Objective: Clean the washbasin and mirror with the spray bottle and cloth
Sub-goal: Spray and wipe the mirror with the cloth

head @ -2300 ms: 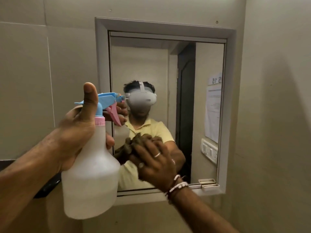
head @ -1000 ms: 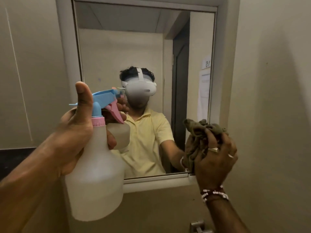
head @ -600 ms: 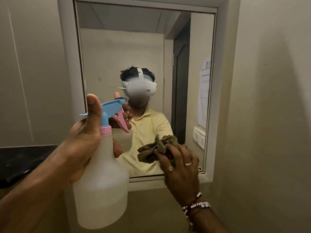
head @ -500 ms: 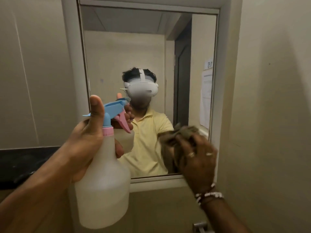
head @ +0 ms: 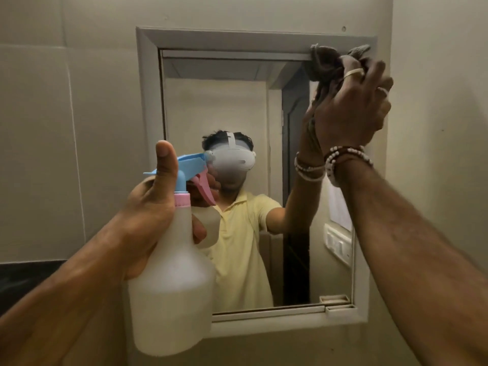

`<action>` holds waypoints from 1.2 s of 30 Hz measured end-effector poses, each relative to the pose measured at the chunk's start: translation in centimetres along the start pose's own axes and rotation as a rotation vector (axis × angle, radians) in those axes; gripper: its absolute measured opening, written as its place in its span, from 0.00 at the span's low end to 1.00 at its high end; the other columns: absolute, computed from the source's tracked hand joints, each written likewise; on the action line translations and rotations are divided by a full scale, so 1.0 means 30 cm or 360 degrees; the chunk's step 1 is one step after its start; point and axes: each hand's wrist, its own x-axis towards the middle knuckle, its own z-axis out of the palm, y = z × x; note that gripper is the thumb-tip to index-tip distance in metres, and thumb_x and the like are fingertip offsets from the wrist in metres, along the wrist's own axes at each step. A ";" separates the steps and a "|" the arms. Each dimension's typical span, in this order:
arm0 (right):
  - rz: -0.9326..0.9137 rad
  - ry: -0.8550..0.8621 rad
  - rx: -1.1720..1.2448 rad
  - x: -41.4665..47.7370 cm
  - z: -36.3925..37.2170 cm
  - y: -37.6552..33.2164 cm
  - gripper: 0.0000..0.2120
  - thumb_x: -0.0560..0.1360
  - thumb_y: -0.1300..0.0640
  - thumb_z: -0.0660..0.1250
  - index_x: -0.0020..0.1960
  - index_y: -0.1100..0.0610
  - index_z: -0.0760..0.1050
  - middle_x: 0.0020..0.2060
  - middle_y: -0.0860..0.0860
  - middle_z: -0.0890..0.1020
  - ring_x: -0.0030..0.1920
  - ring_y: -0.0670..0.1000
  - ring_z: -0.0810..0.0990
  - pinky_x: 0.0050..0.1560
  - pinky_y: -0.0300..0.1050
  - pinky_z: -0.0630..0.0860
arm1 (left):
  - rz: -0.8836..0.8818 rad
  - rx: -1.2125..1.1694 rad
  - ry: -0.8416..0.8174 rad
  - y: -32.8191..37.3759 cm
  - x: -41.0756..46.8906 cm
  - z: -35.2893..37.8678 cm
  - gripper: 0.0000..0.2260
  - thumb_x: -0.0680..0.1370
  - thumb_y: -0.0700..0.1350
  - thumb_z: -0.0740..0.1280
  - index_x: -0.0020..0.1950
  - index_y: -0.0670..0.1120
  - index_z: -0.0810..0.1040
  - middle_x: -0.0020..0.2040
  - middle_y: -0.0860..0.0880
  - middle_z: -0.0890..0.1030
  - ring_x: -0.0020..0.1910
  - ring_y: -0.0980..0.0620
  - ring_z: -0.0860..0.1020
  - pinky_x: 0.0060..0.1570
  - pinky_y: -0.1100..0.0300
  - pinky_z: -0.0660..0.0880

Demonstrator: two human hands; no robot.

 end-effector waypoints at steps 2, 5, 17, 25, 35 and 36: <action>0.0130 0.0032 -0.0021 0.012 0.015 -0.023 0.20 0.76 0.56 0.59 0.67 0.48 0.72 0.67 0.54 0.71 0.65 0.58 0.72 0.61 0.60 0.73 | -0.0033 0.0008 0.0058 0.027 0.016 -0.016 0.34 0.62 0.74 0.51 0.43 0.48 0.78 0.28 0.43 0.79 0.25 0.46 0.78 0.44 0.39 0.78; 0.0044 0.0013 0.0084 -0.017 0.027 -0.122 0.19 0.77 0.55 0.60 0.67 0.49 0.72 0.66 0.55 0.72 0.63 0.58 0.73 0.59 0.60 0.74 | -0.0022 0.0029 0.0134 0.065 0.031 -0.044 0.31 0.66 0.72 0.49 0.44 0.49 0.75 0.26 0.45 0.78 0.24 0.49 0.78 0.36 0.47 0.80; -0.1147 -0.0503 0.0390 -0.459 -0.016 -0.448 0.19 0.75 0.52 0.67 0.66 0.51 0.76 0.66 0.56 0.75 0.67 0.61 0.71 0.62 0.59 0.69 | -0.0074 0.0106 0.0284 0.019 -0.090 -0.197 0.45 0.57 0.78 0.51 0.58 0.47 0.76 0.36 0.36 0.81 0.26 0.45 0.79 0.35 0.49 0.79; -0.1740 -0.0755 0.0560 -0.998 -0.205 -0.092 0.13 0.81 0.55 0.61 0.63 0.50 0.77 0.65 0.54 0.77 0.68 0.60 0.73 0.63 0.61 0.72 | -0.0217 -0.0007 0.0326 -0.070 -0.207 -0.195 0.42 0.57 0.79 0.53 0.55 0.51 0.78 0.33 0.37 0.81 0.25 0.47 0.79 0.37 0.48 0.79; -0.1820 -0.0583 0.0571 -0.844 -0.147 -0.037 0.12 0.80 0.56 0.64 0.62 0.49 0.79 0.65 0.54 0.77 0.65 0.60 0.75 0.63 0.61 0.71 | -0.0272 -0.0074 0.0300 -0.082 -0.209 -0.086 0.28 0.65 0.72 0.49 0.47 0.52 0.73 0.25 0.43 0.79 0.22 0.50 0.77 0.29 0.56 0.78; -0.1752 -0.0517 0.0582 -0.765 -0.122 -0.063 0.12 0.80 0.56 0.63 0.61 0.50 0.79 0.64 0.54 0.78 0.64 0.60 0.76 0.61 0.60 0.72 | -0.0261 -0.0085 0.0304 -0.077 -0.203 -0.081 0.28 0.65 0.72 0.49 0.46 0.53 0.74 0.25 0.42 0.78 0.22 0.49 0.77 0.29 0.56 0.78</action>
